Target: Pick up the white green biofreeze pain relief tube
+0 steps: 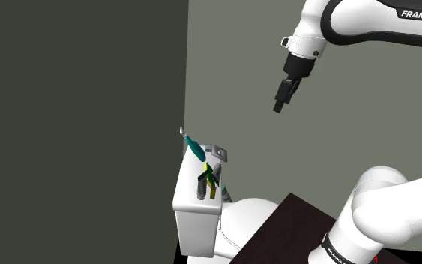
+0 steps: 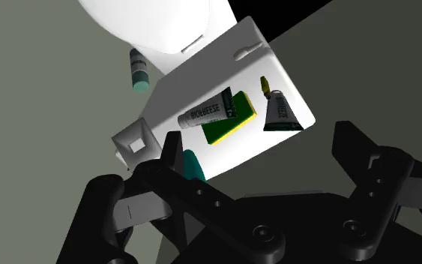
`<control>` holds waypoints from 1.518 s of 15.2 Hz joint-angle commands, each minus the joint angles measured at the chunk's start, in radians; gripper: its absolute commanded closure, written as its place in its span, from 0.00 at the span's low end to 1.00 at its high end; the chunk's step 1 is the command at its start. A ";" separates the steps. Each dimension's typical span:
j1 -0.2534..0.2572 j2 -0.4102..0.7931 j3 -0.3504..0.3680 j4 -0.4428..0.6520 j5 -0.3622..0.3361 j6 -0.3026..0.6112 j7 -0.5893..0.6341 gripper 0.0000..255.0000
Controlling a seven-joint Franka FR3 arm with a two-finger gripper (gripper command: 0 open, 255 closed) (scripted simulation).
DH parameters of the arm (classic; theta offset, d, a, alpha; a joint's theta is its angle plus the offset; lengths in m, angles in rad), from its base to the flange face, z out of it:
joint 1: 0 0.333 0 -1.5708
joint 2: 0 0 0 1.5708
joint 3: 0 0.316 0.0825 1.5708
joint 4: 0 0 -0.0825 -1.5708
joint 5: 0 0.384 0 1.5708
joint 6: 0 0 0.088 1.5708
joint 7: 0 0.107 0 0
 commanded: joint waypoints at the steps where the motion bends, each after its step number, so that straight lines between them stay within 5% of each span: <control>1: 0.000 0.000 0.000 0.000 0.000 0.000 0.000 0.00; 11: 0.102 0.287 -0.106 -0.042 -0.035 0.262 -0.327 0.00; 23: 0.202 0.704 -0.157 0.037 -0.012 0.510 -0.712 0.00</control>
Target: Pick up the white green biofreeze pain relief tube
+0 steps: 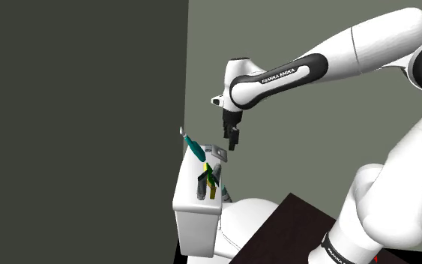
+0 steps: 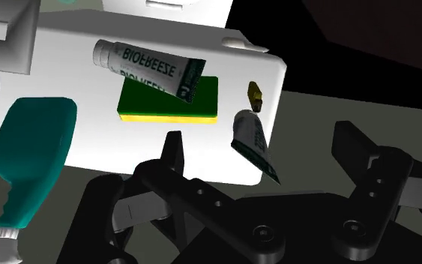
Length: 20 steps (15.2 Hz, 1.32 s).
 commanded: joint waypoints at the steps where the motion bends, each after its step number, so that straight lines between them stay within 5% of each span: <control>1: 0.016 0.072 0.005 0.023 0.008 0.033 -0.059 0.00; 9: 0.047 0.345 0.042 0.125 0.024 0.143 -0.283 0.00; 19: 0.044 0.415 0.044 0.104 0.028 0.235 -0.281 0.00; 20: 0.044 0.415 0.044 0.103 0.028 0.235 -0.281 1.00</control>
